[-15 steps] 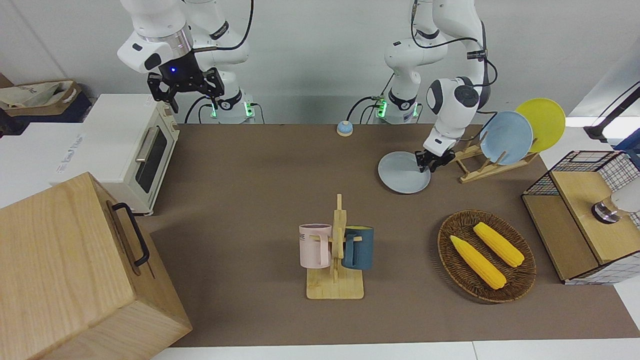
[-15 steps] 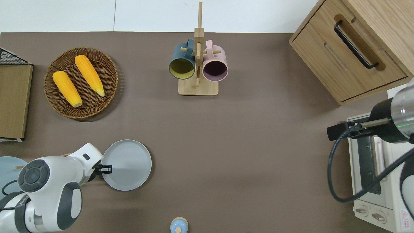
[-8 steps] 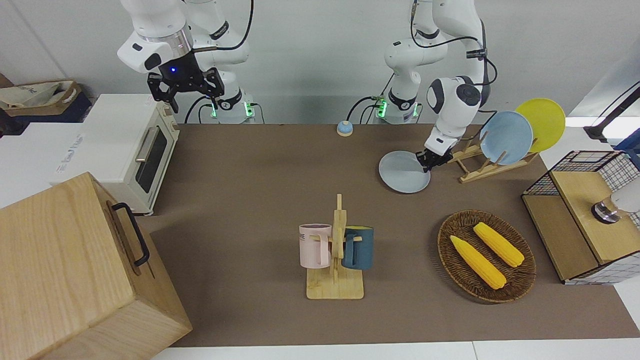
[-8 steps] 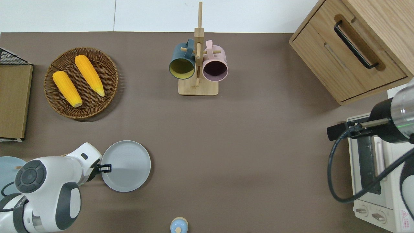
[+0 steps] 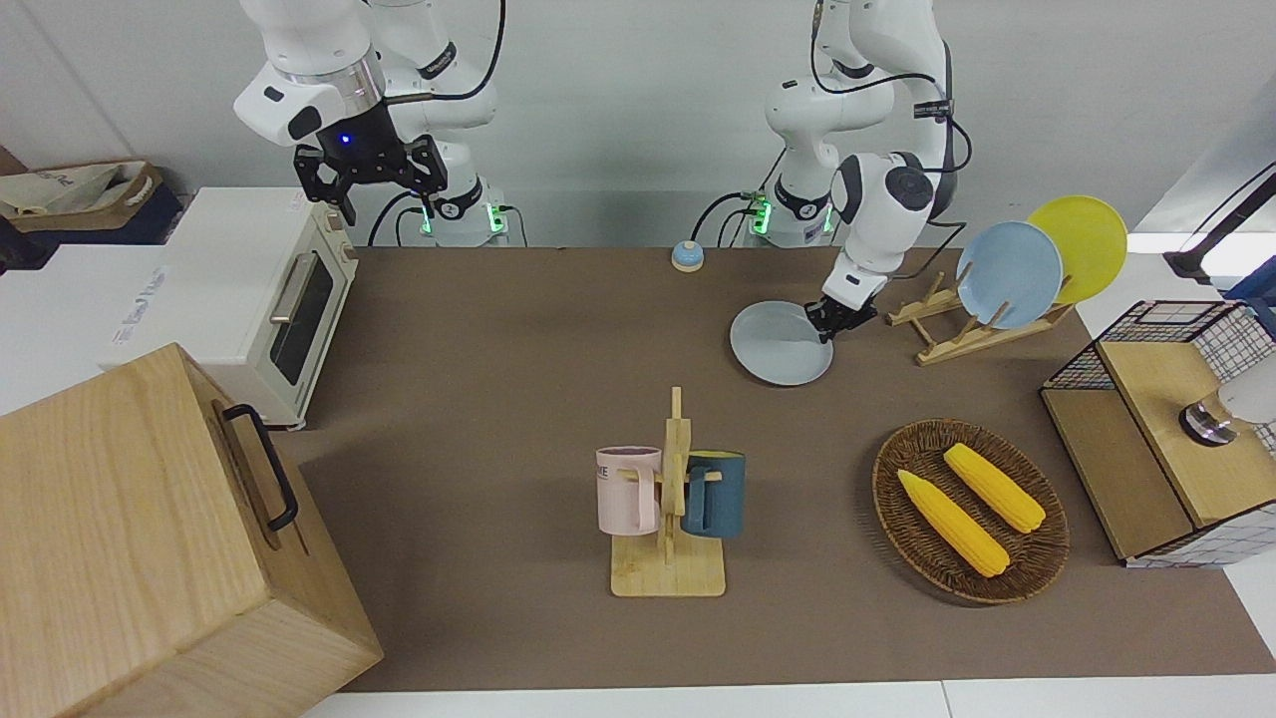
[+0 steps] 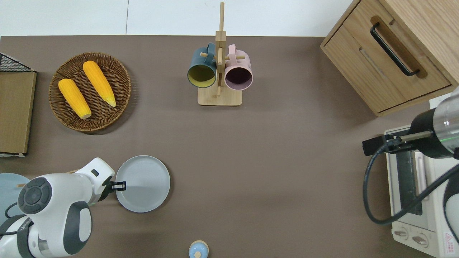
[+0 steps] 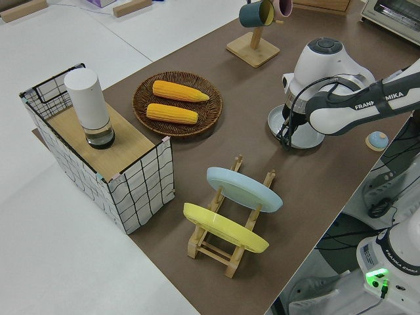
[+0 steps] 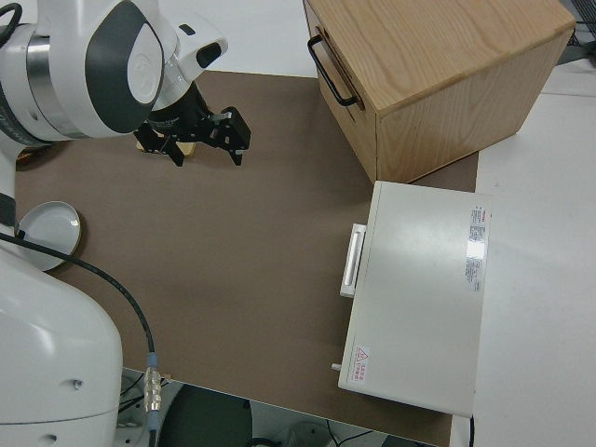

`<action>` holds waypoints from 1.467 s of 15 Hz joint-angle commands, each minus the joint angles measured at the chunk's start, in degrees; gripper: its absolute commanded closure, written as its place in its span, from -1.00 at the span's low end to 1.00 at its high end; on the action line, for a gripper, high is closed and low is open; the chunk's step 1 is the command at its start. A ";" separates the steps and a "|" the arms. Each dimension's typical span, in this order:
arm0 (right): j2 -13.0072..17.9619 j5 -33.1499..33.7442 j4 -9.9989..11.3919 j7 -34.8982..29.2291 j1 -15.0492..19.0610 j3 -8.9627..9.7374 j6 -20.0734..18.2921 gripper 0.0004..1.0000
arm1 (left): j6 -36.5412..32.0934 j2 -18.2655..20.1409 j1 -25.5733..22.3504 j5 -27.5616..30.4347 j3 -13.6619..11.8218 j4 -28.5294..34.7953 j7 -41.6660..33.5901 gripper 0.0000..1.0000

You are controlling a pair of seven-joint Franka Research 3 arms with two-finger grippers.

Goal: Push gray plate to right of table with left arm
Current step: 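Push the gray plate with the left gripper across the table toward the toaster oven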

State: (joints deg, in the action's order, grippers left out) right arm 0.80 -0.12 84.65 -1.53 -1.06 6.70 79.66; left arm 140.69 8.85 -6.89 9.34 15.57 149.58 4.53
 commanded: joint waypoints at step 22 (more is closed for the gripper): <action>0.17 -0.59 -0.45 -0.14 1.15 0.86 -0.83 -0.97 | 2.22 -20.78 28.85 -11.69 7.63 -23.44 60.92 1.00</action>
State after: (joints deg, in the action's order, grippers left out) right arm 0.80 -0.12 84.65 -1.53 -1.06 6.70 79.66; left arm 142.19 -5.69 18.94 3.49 23.53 131.78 56.67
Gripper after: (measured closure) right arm 0.013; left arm 0.965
